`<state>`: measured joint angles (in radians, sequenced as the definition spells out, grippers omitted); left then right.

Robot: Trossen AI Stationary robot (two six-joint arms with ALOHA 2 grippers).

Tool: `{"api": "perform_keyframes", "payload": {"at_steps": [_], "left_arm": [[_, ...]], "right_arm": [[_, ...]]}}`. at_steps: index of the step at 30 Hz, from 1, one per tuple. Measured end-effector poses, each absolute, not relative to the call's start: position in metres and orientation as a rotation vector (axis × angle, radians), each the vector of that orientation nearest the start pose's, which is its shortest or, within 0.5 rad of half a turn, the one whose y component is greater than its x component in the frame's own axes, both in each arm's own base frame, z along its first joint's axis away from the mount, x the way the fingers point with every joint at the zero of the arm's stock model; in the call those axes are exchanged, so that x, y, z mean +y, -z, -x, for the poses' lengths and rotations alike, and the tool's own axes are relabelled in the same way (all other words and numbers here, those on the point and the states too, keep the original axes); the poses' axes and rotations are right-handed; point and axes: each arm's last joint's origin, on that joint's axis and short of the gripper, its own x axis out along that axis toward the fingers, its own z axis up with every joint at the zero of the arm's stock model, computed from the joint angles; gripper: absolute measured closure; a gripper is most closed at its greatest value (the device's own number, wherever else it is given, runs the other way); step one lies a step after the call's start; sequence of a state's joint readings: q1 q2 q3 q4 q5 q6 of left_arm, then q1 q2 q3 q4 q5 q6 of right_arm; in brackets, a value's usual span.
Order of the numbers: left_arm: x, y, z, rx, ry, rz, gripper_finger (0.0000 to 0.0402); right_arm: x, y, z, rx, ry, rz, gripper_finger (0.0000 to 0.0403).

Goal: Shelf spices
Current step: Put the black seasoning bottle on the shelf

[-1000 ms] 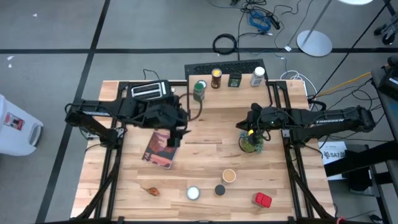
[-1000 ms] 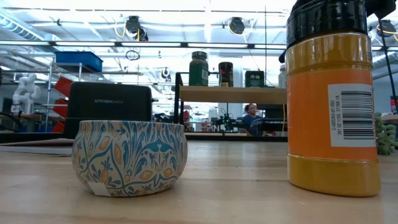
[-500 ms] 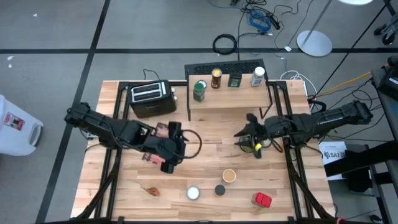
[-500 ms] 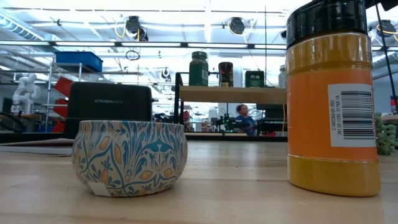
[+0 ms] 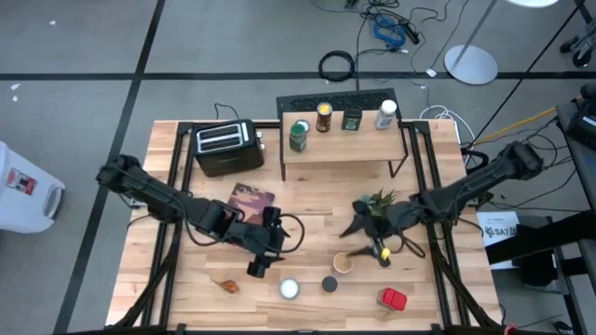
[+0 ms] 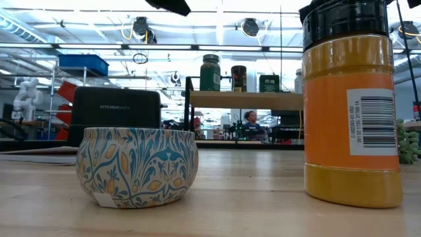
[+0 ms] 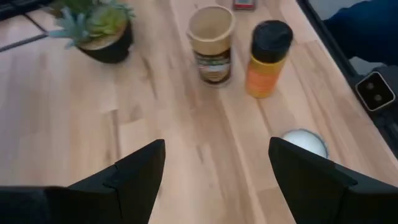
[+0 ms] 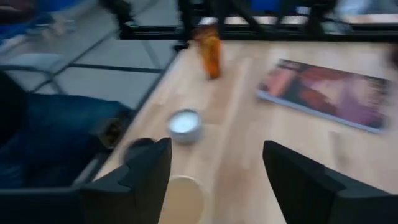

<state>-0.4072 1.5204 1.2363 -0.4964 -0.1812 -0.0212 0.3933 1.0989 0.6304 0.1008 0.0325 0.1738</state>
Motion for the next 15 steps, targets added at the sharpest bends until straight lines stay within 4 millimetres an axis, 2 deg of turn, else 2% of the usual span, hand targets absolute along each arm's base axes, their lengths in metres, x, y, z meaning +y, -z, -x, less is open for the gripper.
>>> {"api": "perform_keyframes", "payload": {"at_steps": [6, 12, 15], "left_arm": [[-0.125, -0.269, -0.302, 0.732, 0.224, -0.190, 0.0104], [-0.125, -0.259, -0.302, 0.708, 0.223, -0.158, 0.0104], [-0.126, -0.254, -0.302, 0.680, 0.243, -0.141, 0.0104]], "right_arm": [[0.118, -0.241, -0.230, 0.293, -0.457, -0.085, 0.0147], [0.136, -0.226, -0.238, 0.302, -0.495, -0.117, 0.0139], [0.144, -0.225, -0.243, 0.314, -0.509, -0.118, 0.0138]]}}
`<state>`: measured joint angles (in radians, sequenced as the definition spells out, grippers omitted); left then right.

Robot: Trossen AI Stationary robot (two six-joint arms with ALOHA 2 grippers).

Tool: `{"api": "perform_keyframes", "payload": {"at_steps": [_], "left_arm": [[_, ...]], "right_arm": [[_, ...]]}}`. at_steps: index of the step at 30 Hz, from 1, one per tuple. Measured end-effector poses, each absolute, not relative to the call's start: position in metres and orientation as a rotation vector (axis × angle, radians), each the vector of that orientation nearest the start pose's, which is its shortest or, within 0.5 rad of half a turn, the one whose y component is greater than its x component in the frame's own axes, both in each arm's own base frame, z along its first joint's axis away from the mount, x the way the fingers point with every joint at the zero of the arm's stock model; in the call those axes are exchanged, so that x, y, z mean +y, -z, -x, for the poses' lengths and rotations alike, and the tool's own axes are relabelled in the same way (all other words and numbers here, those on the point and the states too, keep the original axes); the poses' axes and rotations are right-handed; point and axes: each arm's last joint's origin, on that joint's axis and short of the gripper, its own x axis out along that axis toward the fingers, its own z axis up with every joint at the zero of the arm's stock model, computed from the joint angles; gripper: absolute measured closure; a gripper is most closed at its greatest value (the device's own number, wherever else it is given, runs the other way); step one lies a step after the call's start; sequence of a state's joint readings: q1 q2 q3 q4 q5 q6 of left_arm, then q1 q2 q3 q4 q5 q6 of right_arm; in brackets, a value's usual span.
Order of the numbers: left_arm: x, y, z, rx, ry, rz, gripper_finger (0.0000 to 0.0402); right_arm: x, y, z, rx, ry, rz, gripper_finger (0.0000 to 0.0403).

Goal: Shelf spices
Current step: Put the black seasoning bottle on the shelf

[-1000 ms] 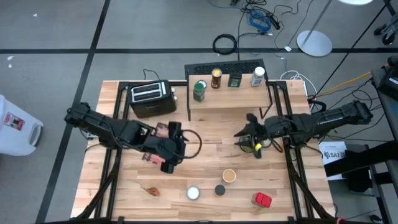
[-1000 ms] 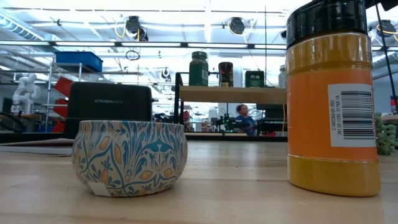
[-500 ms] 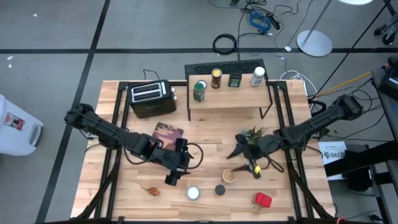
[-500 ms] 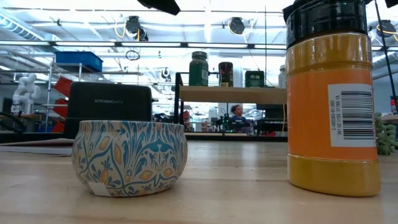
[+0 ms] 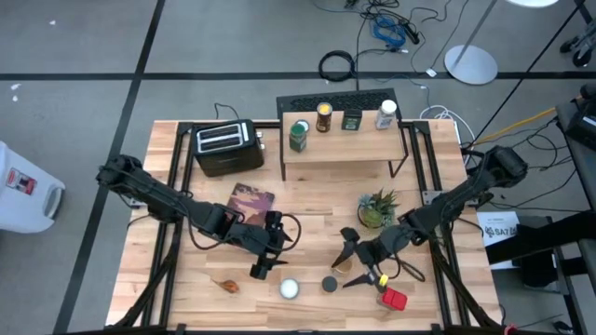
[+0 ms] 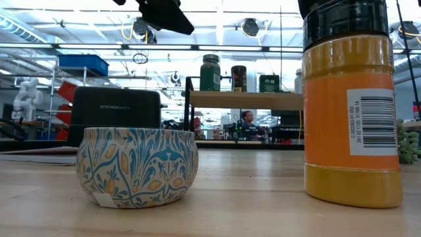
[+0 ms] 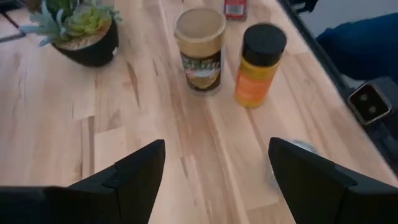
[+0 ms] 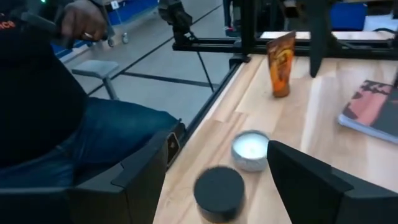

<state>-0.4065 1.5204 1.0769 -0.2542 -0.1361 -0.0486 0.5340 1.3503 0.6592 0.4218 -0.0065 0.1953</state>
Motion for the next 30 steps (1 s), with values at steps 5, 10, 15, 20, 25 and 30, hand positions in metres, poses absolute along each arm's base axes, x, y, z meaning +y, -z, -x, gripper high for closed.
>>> {"api": "perform_keyframes", "payload": {"at_steps": [5, 10, 15, 20, 25, 30], "left_arm": [[-0.126, -0.248, -0.303, 0.638, 0.247, -0.128, 0.0104], [-0.126, -0.242, -0.302, 0.625, 0.240, -0.101, 0.0104], [-0.126, -0.241, -0.302, 0.622, 0.240, -0.098, 0.0104], [-0.126, -0.241, -0.302, 0.623, 0.239, -0.100, 0.0104], [-0.126, -0.239, -0.303, 0.627, 0.236, -0.102, 0.0104], [-0.128, -0.228, -0.308, 0.663, 0.233, -0.113, 0.0104]], "right_arm": [[0.161, -0.237, -0.259, 0.405, -0.518, -0.044, 0.0138], [0.175, -0.251, -0.275, 0.559, -0.452, 0.084, 0.0138], [0.184, -0.260, -0.289, 0.649, -0.451, 0.135, 0.0138], [0.193, -0.255, -0.301, 0.726, -0.499, 0.142, 0.0136], [0.201, -0.241, -0.311, 0.808, -0.513, 0.144, 0.0135], [0.202, -0.230, -0.316, 0.837, -0.491, 0.162, 0.0135]]}}
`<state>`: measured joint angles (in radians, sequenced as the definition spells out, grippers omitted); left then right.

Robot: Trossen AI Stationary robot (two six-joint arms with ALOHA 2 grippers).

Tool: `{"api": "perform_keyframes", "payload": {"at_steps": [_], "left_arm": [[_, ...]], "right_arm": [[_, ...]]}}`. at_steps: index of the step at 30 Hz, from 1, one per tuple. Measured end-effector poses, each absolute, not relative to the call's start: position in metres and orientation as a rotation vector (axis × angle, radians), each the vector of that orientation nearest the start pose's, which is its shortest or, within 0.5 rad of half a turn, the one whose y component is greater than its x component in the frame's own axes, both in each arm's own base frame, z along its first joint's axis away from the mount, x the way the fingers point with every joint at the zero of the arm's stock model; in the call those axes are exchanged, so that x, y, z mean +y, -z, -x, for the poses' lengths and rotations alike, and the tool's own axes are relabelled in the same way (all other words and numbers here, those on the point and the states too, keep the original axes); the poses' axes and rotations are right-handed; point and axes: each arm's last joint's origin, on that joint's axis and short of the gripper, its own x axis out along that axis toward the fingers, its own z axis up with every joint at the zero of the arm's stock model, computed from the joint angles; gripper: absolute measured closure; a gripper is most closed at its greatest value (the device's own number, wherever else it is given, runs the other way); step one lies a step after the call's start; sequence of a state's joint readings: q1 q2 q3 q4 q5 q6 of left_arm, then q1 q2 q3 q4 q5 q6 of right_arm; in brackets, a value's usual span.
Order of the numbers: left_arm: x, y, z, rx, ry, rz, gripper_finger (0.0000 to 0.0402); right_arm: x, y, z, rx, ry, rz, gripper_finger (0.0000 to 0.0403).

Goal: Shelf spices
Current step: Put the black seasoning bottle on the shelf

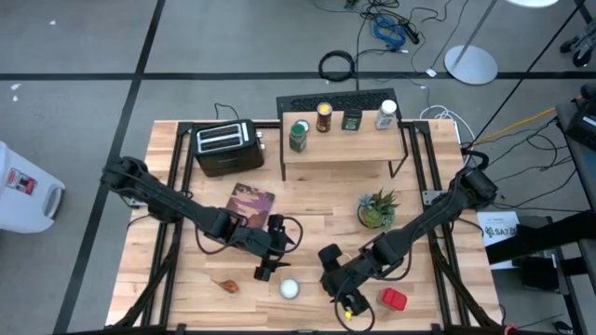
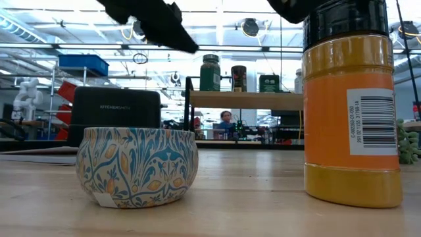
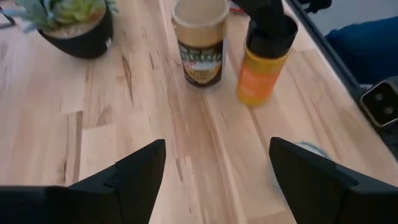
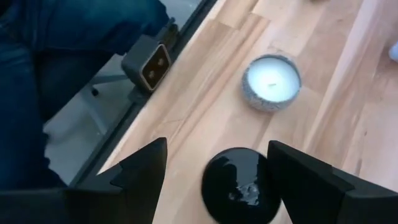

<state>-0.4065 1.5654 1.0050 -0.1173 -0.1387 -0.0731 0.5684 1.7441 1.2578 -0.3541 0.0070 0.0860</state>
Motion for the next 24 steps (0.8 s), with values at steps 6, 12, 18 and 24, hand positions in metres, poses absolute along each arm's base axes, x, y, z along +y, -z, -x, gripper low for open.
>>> {"api": "perform_keyframes", "payload": {"at_steps": [6, 12, 18, 24], "left_arm": [[-0.130, -0.215, -0.313, 0.695, 0.231, -0.123, 0.0104], [-0.131, -0.213, -0.314, 0.693, 0.232, -0.124, 0.0104], [-0.131, -0.215, -0.315, 0.677, 0.234, -0.126, 0.0104], [-0.131, -0.215, -0.315, 0.675, 0.240, -0.142, 0.0104]], "right_arm": [[0.199, -0.228, -0.318, 0.838, -0.463, 0.178, 0.0135], [0.195, -0.223, -0.314, 0.900, -0.436, 0.212, 0.0135], [0.192, -0.223, -0.316, 0.907, -0.425, 0.206, 0.0135], [0.192, -0.223, -0.316, 0.908, -0.428, 0.205, 0.0148]]}}
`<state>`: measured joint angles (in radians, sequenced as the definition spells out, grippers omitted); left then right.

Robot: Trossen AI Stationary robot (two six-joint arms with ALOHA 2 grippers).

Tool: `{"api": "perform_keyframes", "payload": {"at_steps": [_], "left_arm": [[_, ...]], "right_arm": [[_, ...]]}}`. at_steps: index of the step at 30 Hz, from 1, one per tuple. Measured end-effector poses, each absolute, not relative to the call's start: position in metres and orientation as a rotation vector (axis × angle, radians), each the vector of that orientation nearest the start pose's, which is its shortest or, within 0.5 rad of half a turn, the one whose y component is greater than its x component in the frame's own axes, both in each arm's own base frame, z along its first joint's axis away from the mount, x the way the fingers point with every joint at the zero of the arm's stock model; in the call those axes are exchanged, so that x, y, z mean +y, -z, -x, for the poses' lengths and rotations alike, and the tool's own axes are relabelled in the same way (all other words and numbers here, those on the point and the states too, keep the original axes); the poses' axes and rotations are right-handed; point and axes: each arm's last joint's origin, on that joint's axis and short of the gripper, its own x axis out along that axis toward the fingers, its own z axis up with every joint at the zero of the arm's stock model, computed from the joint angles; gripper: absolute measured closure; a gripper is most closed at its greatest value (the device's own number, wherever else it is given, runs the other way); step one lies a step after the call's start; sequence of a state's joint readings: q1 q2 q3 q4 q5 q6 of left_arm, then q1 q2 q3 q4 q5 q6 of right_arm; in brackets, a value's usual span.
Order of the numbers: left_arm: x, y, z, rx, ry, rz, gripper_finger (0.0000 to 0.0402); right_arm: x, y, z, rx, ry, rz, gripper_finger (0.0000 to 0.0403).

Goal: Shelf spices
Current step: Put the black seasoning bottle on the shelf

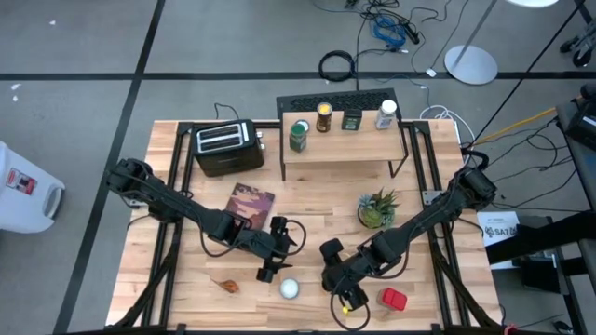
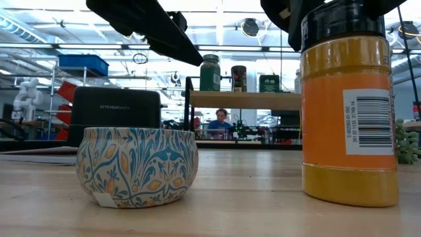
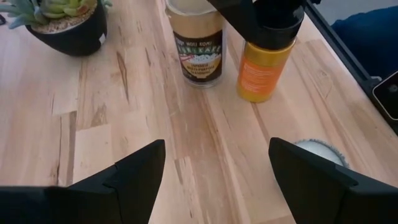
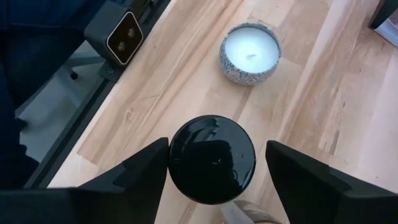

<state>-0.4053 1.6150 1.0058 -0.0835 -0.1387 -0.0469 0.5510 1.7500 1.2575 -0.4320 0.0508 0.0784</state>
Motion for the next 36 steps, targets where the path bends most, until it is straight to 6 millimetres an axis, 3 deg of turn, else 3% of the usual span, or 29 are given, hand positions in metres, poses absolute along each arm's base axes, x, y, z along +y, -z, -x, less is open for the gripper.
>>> {"api": "perform_keyframes", "payload": {"at_steps": [11, 20, 29, 36], "left_arm": [[-0.1308, -0.2147, -0.3151, 0.674, 0.240, -0.142, 0.0104], [-0.1308, -0.2147, -0.3150, 0.675, 0.240, -0.143, 0.0104], [-0.1308, -0.2146, -0.3150, 0.675, 0.241, -0.143, 0.0104], [-0.1308, -0.2146, -0.3150, 0.675, 0.241, -0.143, 0.0104]], "right_arm": [[0.1933, -0.2220, -0.3159, 0.910, -0.456, 0.204, 0.0202], [0.1962, -0.2137, -0.3205, 0.919, -0.460, 0.205, 0.0193], [0.1970, -0.2132, -0.3217, 0.903, -0.465, 0.210, 0.0212], [0.1986, -0.2230, -0.3243, 0.910, -0.470, 0.243, 0.0213]]}}
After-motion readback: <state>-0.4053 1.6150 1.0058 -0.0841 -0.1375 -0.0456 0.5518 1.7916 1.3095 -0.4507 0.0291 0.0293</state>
